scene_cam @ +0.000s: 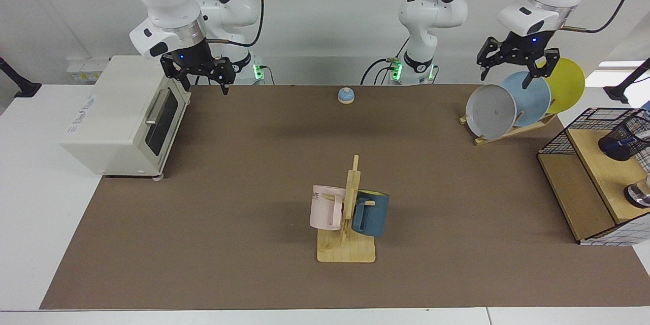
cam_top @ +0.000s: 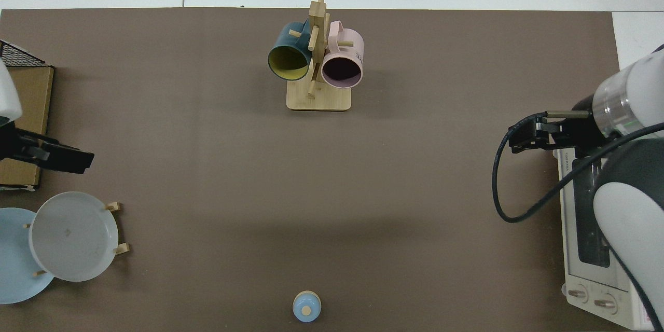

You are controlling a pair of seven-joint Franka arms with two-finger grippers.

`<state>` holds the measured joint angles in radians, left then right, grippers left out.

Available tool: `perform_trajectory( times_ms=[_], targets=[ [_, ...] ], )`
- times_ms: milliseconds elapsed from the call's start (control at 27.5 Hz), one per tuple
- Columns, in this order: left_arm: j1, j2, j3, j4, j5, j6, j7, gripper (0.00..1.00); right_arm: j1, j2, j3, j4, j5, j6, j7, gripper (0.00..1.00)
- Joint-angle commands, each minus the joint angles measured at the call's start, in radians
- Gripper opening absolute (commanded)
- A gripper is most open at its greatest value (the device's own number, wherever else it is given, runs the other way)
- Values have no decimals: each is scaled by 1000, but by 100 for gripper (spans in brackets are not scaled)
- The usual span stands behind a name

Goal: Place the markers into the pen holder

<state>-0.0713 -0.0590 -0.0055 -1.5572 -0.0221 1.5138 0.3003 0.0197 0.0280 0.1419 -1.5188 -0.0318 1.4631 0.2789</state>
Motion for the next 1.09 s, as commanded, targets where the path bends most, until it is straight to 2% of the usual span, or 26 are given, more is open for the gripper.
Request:
perform_trajectory(
  times_ms=[0, 363, 690, 1054],
  targets=[
    [7, 2, 4, 16, -59, -63, -38, 100, -17, -19, 13, -23, 3, 13, 14, 100],
    [19, 22, 10, 49, -44, -69, -69, 100, -17, -19, 13, -23, 3, 13, 14, 100],
    [21, 31, 24, 71, 48, -61, -58, 99, -17, -19, 13, -23, 3, 13, 14, 100],
    [21, 18, 35, 46, 36, -47, -141, 99, -17, -19, 13, -23, 3, 13, 14, 100]
  ],
)
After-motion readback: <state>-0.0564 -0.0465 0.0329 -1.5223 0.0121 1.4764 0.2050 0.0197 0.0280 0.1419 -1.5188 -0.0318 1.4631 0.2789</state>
